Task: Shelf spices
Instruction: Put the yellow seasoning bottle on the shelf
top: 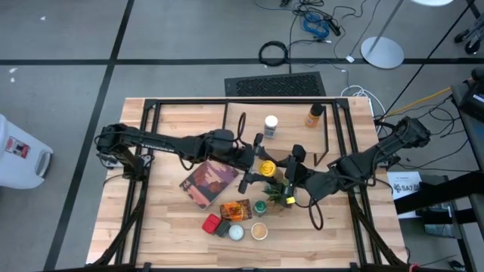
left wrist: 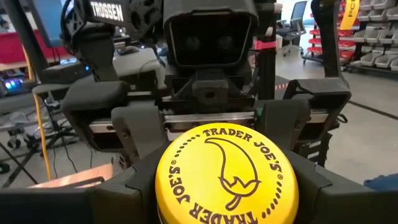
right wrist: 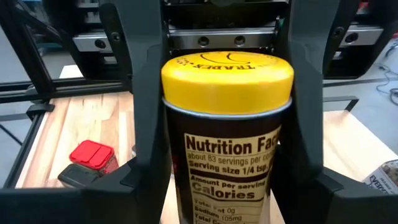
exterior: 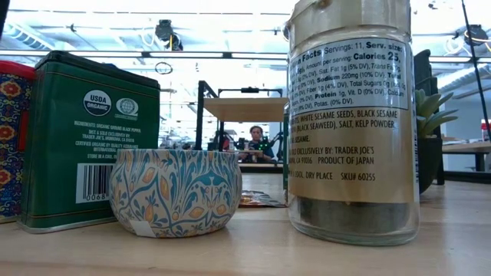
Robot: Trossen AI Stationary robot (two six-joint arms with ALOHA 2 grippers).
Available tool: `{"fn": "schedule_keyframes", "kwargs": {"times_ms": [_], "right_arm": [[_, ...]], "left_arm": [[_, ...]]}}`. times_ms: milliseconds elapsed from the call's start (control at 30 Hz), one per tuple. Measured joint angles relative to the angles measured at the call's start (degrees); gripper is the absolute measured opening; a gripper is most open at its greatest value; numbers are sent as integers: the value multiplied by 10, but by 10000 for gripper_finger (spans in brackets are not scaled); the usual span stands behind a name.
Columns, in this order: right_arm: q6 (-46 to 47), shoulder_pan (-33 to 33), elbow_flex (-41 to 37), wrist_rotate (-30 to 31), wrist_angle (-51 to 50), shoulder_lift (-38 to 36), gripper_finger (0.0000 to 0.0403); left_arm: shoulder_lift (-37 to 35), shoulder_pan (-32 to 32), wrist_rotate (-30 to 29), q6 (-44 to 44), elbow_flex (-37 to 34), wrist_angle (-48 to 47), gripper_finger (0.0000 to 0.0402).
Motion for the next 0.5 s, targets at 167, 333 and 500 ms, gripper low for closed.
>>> {"fn": "schedule_keyframes", "kwargs": {"times_ms": [167,333,500], "right_arm": [[12,-13,0,-13,-15,0,221],[12,-21,0,-31,-19,5,181],[12,-25,0,-41,-20,12,159]], "left_arm": [[0,0,-4,-3,0,-9,218],[0,0,-4,-7,0,-15,218],[0,0,-3,-6,0,-20,217]]}}
